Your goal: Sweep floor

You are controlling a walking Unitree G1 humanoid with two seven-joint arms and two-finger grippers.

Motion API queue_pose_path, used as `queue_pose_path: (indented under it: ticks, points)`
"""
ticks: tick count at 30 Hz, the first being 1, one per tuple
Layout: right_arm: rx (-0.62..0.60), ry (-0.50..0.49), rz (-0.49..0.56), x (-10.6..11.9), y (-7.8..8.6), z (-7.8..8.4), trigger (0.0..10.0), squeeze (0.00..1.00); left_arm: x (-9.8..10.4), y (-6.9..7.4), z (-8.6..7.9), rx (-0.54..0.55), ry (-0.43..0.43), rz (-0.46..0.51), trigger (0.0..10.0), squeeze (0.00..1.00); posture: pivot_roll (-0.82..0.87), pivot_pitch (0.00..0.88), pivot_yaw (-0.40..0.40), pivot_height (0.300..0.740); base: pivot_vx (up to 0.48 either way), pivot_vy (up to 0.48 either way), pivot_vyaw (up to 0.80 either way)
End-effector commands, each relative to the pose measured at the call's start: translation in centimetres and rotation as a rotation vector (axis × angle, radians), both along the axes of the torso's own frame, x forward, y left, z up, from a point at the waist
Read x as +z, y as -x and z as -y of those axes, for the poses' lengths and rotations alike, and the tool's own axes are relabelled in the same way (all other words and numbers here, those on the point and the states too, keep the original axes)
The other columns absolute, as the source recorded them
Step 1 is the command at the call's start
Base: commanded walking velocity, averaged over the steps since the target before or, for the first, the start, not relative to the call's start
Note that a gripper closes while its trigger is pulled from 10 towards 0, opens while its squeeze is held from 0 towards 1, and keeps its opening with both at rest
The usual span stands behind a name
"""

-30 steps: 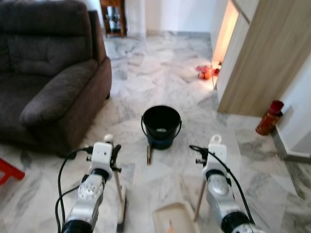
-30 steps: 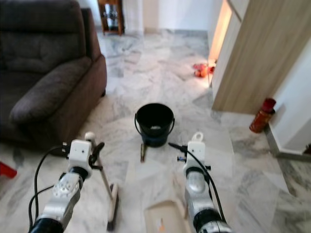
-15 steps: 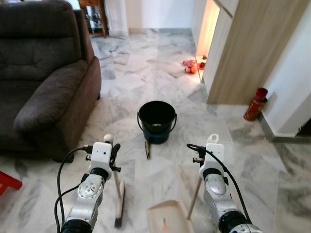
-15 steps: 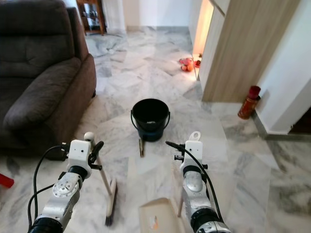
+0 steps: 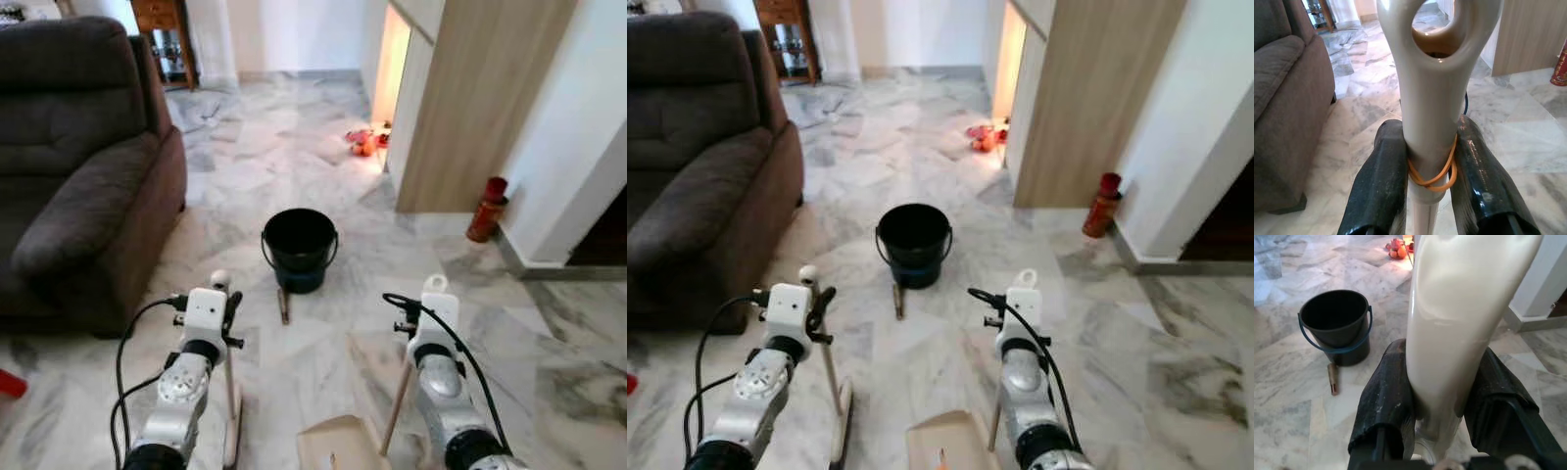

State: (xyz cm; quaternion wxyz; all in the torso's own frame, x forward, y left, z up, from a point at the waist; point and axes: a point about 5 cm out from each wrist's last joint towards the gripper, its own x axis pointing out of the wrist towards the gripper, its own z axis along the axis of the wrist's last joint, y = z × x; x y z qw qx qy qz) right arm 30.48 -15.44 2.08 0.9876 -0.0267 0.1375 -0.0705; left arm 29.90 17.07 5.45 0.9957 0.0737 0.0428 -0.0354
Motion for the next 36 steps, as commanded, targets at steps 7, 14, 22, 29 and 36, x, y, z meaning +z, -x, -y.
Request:
queue_pose_path:
  ticks: [7, 14, 22, 29, 36]
  points:
    - [0.012, -0.015, 0.031, 0.64, -0.46, -0.36, 10.0, 0.00, 0.45, -0.23, -0.10, 0.002, -0.018, 0.022, 10.0, 0.00, 0.12, 0.000, 0.042, 0.740, 0.286, 0.000, 0.38]
    - [0.012, -0.014, 0.029, 0.62, -0.46, -0.30, 10.0, 0.00, 0.43, -0.23, -0.16, 0.002, -0.019, 0.020, 10.0, 0.00, 0.12, 0.000, 0.043, 0.740, 0.287, 0.000, 0.00]
    - [0.018, -0.008, 0.026, 0.58, -0.45, -0.32, 10.0, 0.00, 0.40, -0.23, -0.15, 0.001, -0.020, 0.019, 10.0, 0.00, 0.12, 0.000, 0.043, 0.740, 0.286, 0.000, 0.00]
    - [0.035, 0.003, 0.029, 0.62, -0.46, -0.46, 10.0, 0.00, 0.40, -0.24, -0.03, -0.005, -0.025, 0.020, 10.0, 0.00, 0.12, 0.000, 0.042, 0.740, 0.285, 0.000, 0.32]
    - [0.032, -0.010, 0.033, 0.64, -0.46, -0.55, 10.0, 0.00, 0.38, -0.23, 0.01, -0.006, -0.023, 0.020, 10.0, 0.00, 0.12, 0.000, 0.041, 0.740, 0.288, 0.000, 0.67]
